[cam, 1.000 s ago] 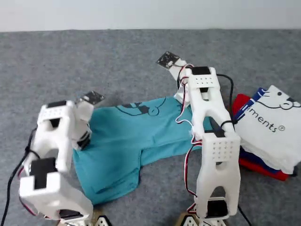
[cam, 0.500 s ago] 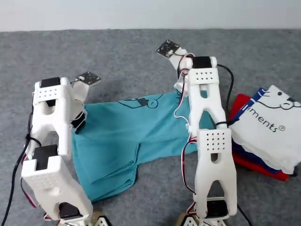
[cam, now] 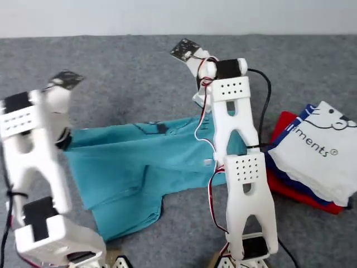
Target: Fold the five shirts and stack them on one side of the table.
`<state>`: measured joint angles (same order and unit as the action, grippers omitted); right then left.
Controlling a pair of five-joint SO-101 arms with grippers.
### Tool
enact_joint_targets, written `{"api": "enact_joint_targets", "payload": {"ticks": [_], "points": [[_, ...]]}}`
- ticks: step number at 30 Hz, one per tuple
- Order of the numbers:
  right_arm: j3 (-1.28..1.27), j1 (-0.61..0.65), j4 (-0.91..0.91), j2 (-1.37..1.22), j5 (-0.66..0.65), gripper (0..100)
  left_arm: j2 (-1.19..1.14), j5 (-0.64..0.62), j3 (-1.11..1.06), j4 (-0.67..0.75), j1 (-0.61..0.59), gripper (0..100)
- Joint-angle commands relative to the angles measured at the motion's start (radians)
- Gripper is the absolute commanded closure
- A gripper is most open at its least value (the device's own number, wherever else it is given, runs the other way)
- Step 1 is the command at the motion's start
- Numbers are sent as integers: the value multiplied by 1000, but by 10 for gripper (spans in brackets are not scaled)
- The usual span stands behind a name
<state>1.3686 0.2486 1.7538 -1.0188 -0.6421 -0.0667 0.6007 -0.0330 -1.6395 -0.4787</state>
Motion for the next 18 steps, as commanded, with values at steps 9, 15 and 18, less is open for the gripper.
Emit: {"api": "enact_joint_targets", "payload": {"ticks": [9,15,18], "points": [[-385,87,39,288,32,987,66,31,33,-87,-40,985],[-388,79,42,288,32,987,68,23,39,-87,12,920],[-425,79,44,298,32,987,89,-17,54,-89,14,864]]}}
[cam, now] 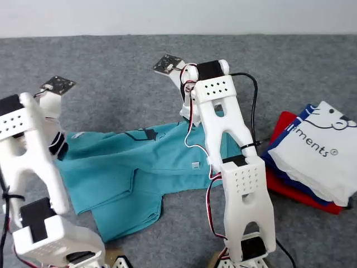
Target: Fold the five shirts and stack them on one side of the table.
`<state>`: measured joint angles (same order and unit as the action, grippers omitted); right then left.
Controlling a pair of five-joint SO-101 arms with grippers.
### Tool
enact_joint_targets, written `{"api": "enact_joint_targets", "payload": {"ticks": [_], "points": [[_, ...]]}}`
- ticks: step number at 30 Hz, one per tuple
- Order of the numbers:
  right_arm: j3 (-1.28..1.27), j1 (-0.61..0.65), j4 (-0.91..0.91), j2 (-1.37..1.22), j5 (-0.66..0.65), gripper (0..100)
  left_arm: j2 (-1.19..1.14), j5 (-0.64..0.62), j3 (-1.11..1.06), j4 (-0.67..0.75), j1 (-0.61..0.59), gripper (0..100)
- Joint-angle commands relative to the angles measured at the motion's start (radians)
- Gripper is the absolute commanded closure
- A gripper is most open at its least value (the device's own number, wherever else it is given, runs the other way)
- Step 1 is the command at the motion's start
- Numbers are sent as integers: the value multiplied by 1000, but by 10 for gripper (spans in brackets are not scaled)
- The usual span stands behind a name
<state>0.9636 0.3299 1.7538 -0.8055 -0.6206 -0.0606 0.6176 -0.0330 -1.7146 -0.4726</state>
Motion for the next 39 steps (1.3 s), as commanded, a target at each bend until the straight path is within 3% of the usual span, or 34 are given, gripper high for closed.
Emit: {"api": "enact_joint_targets", "payload": {"ticks": [1,13,19,22,27,30,39], "points": [[-37,-2,45,87,11,987,101,-44,64,-15,8,849],[-365,-61,44,269,11,986,302,-58,-8,-40,5,832],[-606,-65,44,378,11,885,301,-38,-108,-37,6,833],[-690,-56,42,441,11,880,295,-38,-113,-37,5,833],[-799,-24,44,536,6,872,295,-40,-113,-21,3,833],[-858,5,41,561,11,812,295,-40,-114,-21,3,833],[-878,54,-45,483,12,793,295,-41,-134,-14,3,834]]}}
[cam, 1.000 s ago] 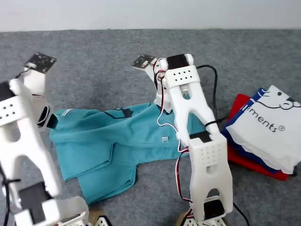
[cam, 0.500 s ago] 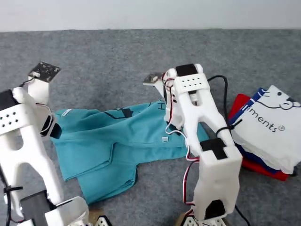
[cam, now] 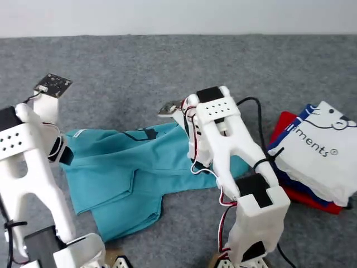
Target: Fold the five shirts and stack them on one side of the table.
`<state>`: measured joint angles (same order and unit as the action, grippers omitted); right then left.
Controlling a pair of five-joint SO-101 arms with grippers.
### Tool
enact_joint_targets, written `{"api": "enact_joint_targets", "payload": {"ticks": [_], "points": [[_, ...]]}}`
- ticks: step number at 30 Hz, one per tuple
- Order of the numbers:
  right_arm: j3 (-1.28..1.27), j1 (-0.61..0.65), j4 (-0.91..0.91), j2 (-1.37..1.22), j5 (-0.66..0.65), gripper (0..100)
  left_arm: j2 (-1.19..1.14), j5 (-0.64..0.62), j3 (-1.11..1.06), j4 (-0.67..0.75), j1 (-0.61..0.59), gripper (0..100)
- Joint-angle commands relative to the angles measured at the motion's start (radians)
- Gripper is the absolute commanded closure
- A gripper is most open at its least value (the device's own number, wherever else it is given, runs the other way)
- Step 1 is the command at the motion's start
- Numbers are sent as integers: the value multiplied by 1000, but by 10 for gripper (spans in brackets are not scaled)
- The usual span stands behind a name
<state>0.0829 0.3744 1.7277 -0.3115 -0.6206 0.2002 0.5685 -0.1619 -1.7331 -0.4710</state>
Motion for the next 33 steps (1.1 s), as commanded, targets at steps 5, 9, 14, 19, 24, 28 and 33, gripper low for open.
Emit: {"api": "enact_joint_targets", "payload": {"ticks": [5,9,14,19,24,28,33], "points": [[8,-16,-41,-124,11,876,40,8,-50,17,0,834],[8,-99,-93,-162,5,950,40,8,-61,15,0,834],[9,-179,-94,-160,0,992,40,8,-61,14,0,834],[9,-236,-48,-105,-86,988,40,8,-61,12,0,834],[8,-277,4,-22,-160,986,40,8,-61,11,0,834],[6,-180,67,19,-143,900,40,8,-61,14,3,834],[5,-21,64,31,-51,839,40,8,-61,15,2,834]]}}
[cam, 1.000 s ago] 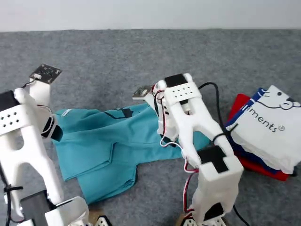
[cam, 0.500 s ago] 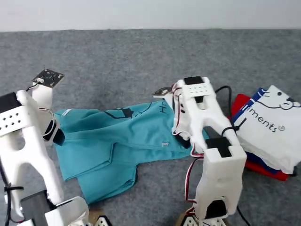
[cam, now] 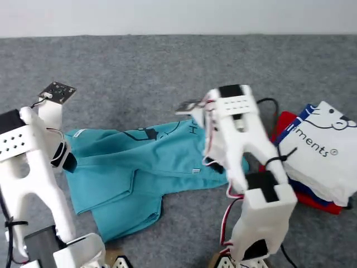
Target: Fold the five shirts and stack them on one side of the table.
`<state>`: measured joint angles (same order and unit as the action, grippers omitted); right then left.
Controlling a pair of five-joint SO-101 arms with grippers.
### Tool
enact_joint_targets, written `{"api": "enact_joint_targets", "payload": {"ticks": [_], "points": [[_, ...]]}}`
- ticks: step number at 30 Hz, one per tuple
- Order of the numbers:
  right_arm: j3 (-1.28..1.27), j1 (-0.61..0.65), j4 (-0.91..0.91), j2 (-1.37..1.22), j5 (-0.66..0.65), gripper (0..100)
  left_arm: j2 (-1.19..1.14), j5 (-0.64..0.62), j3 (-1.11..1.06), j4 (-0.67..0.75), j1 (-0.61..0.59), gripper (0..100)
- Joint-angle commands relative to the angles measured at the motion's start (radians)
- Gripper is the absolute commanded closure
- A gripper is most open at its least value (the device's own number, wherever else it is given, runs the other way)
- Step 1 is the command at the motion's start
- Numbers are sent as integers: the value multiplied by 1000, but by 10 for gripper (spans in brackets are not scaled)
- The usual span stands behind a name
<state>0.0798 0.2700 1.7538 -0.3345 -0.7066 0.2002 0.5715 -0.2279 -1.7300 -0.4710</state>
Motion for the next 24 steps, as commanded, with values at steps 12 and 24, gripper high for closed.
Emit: {"api": "enact_joint_targets", "payload": {"ticks": [12,24], "points": [[9,145,-101,-171,94,863,41,3,5,8,0,834],[12,-22,-116,-206,57,989,41,3,5,8,0,834]]}}
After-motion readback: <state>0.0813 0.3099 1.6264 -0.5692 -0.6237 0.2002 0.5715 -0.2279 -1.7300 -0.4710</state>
